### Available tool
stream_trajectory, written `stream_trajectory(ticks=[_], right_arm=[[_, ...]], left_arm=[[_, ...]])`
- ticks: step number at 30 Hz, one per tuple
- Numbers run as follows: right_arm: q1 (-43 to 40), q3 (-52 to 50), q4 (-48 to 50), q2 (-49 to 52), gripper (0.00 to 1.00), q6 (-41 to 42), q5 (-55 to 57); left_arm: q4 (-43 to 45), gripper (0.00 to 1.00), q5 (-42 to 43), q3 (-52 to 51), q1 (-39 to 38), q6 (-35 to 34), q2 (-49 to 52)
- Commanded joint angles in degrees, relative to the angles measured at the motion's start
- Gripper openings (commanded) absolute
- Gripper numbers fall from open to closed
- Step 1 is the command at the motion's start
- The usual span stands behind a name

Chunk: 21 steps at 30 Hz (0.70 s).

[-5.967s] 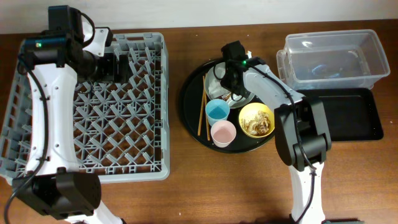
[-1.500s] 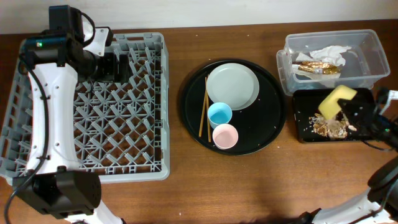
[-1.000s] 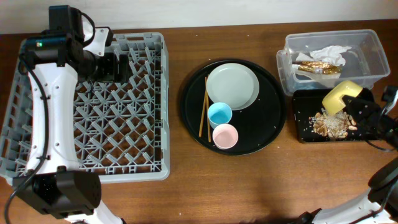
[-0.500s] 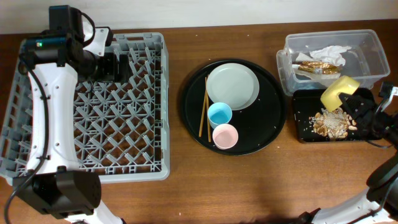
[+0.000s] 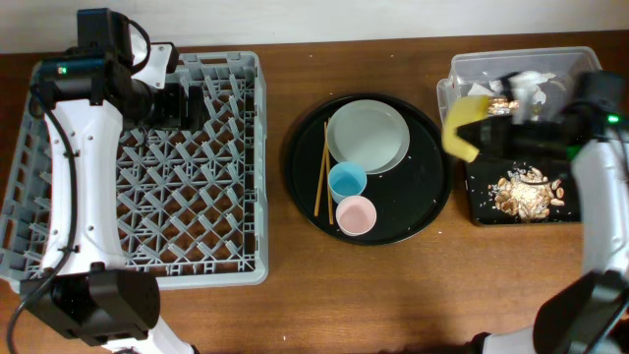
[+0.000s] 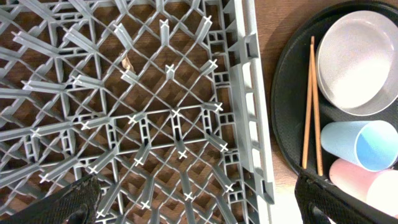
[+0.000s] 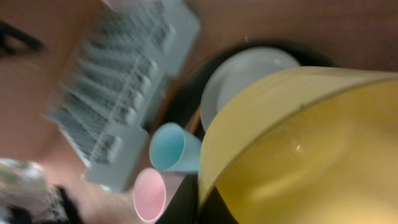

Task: Sort waste into correct bins and load items into the dishwasher rack
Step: 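Return the yellow bowl to the round tray and release it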

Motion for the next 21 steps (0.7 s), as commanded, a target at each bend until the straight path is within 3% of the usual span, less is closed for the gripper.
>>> stream_trajectory(ticks=[1, 6, 16, 21], right_arm=[[10.9, 0.5, -2.2, -0.9, 0.04, 9.4, 24.0], [24.4, -0.7, -2.8, 2.3, 0.04, 19.2, 41.4], [31.4, -2.4, -0.1, 13.9, 0.04, 22.8, 41.1], [31.9, -2.4, 0.5, 18.3, 0.23, 22.8, 40.6]], left_arm=[[0.1, 0.99, 0.6, 1.1, 0.2, 0.9, 0.2], [0.1, 0.99, 0.6, 1.1, 0.2, 0.9, 0.2], [0.1, 0.99, 0.6, 1.1, 0.2, 0.9, 0.2], [0.1, 0.99, 0.6, 1.1, 0.2, 0.9, 0.2]])
